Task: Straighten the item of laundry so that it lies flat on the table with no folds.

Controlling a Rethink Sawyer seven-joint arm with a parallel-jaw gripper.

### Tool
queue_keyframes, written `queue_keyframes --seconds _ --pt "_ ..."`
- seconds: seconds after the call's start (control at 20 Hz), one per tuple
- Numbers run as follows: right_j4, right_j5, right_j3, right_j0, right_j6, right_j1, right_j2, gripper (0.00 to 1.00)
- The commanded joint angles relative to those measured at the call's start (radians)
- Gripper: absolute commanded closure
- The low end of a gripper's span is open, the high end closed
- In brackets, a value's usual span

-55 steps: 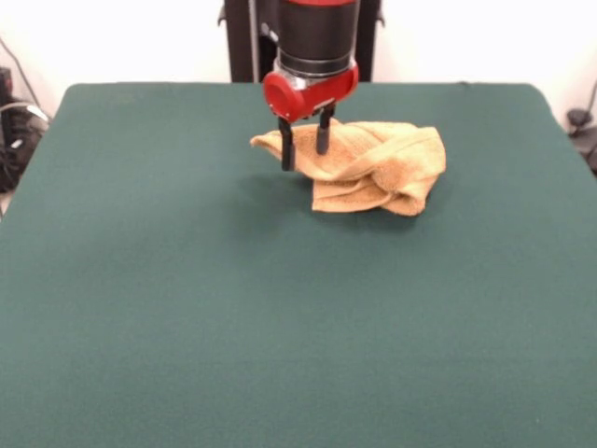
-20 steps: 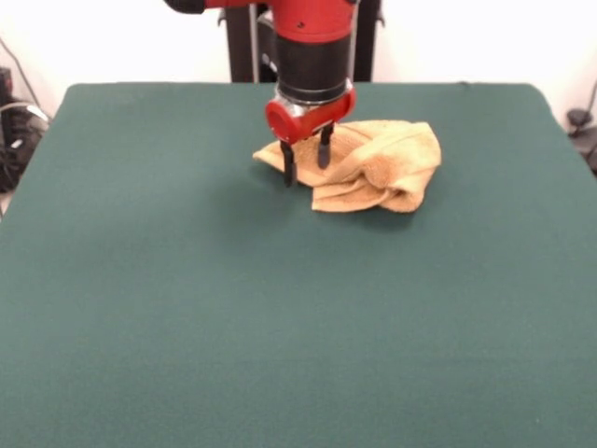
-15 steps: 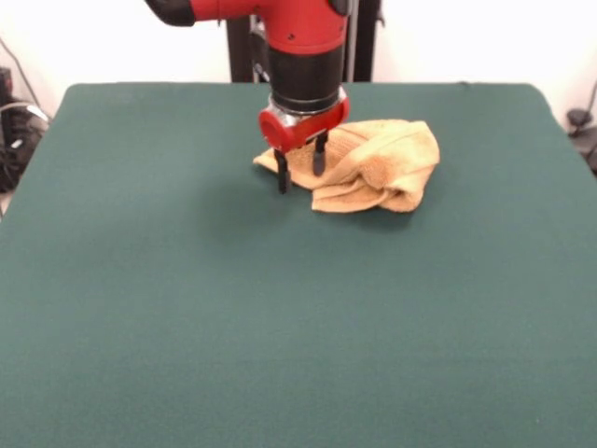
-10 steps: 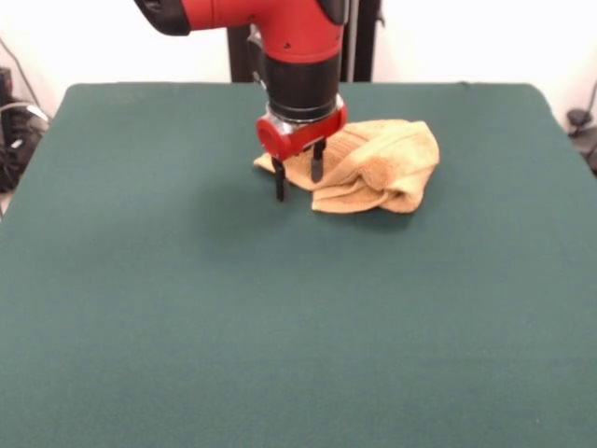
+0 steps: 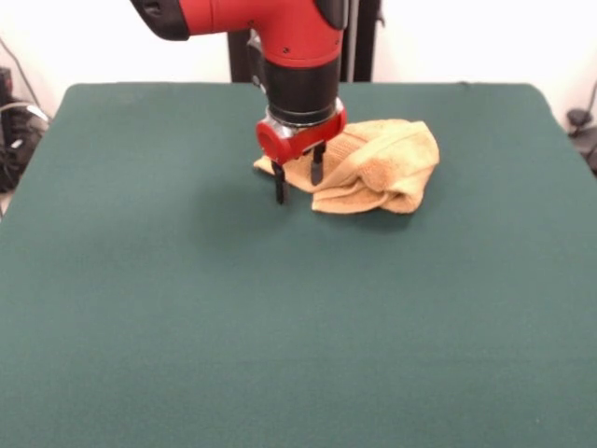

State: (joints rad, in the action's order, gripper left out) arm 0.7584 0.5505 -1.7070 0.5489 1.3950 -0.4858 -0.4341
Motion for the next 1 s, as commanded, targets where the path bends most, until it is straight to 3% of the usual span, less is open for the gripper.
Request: queue_keyframes --seconds 0.05,1.0 --pt "0.013 -0.032 0.019 -0.028 0.003 -0.005 -0.042 0.00" --pt "0.021 -0.063 -0.027 -0.084 0.079 -0.024 -0.007 0.00"
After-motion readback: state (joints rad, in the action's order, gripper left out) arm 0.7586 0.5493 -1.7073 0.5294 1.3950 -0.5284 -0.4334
